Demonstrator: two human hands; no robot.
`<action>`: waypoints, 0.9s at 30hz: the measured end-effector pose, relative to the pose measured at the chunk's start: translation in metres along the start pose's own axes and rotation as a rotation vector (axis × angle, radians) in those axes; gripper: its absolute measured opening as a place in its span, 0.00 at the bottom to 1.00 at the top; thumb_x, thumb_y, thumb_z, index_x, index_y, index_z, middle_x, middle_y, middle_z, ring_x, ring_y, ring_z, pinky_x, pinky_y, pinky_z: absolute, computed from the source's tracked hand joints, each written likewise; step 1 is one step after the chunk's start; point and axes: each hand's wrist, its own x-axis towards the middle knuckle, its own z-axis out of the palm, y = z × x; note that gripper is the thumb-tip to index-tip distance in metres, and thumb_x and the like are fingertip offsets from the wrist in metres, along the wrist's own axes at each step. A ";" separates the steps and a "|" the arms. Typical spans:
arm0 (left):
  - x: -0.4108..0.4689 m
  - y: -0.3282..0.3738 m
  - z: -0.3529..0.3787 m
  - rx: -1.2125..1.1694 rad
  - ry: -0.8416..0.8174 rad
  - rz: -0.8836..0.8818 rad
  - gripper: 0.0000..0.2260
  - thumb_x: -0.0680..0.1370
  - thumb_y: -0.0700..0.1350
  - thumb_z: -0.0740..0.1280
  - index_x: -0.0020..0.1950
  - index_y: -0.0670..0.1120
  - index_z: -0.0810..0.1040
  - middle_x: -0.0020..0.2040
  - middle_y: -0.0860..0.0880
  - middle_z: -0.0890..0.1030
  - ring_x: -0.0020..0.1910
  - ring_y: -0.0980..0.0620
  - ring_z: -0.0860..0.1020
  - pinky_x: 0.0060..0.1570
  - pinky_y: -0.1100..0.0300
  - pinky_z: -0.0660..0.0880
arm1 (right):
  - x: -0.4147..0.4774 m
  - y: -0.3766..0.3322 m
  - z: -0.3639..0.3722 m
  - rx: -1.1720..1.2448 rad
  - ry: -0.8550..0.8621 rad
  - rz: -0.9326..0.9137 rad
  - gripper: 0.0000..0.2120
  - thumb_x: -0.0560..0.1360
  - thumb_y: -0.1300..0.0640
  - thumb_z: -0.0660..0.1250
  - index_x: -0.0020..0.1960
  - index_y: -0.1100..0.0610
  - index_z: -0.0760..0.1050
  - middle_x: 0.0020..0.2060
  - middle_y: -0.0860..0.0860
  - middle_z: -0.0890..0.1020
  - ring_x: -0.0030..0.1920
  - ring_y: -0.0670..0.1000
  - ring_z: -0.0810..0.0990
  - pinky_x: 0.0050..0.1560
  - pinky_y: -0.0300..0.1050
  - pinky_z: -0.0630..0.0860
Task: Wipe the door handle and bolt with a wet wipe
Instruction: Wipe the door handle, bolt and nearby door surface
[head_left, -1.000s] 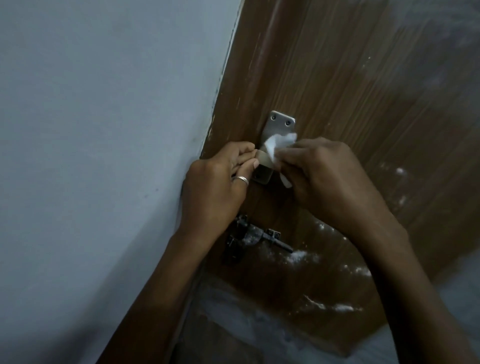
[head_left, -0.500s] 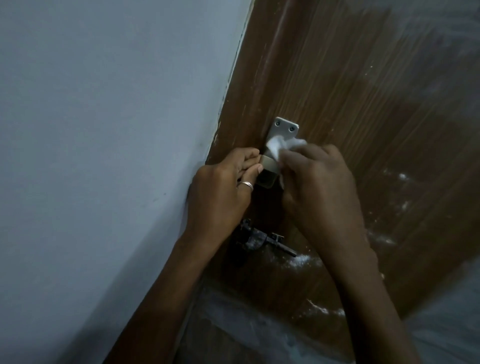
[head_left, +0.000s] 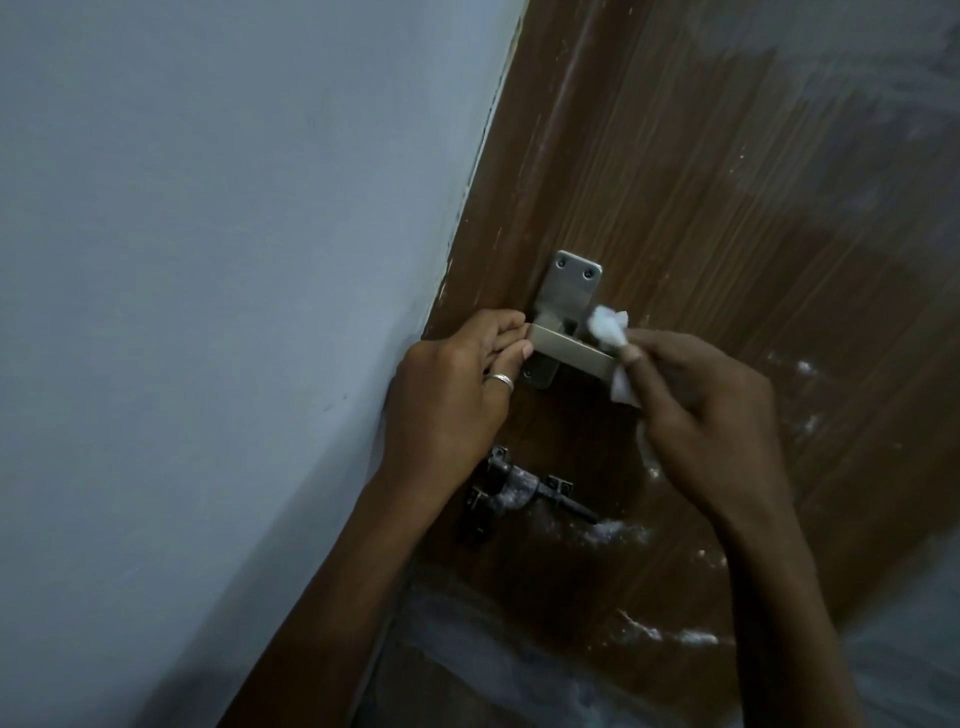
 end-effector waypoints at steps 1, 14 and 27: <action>0.000 0.000 0.000 -0.002 0.002 -0.001 0.14 0.79 0.48 0.70 0.65 0.48 0.80 0.55 0.54 0.85 0.54 0.60 0.83 0.51 0.57 0.82 | -0.012 0.005 -0.002 0.100 0.131 0.073 0.10 0.81 0.58 0.65 0.60 0.52 0.80 0.51 0.47 0.83 0.47 0.42 0.81 0.44 0.33 0.78; -0.029 -0.009 -0.002 0.187 0.024 0.031 0.14 0.81 0.47 0.66 0.66 0.47 0.80 0.56 0.50 0.85 0.52 0.53 0.84 0.53 0.57 0.81 | -0.047 0.002 0.125 -0.115 0.423 -0.070 0.13 0.78 0.67 0.67 0.63 0.64 0.80 0.57 0.62 0.81 0.59 0.56 0.77 0.59 0.48 0.77; -0.061 -0.011 0.015 0.180 0.053 -0.111 0.14 0.81 0.41 0.65 0.67 0.41 0.78 0.54 0.45 0.85 0.50 0.51 0.84 0.52 0.67 0.75 | -0.038 0.022 0.119 -0.336 0.412 -0.140 0.15 0.80 0.61 0.64 0.64 0.64 0.79 0.57 0.62 0.80 0.57 0.55 0.72 0.54 0.51 0.76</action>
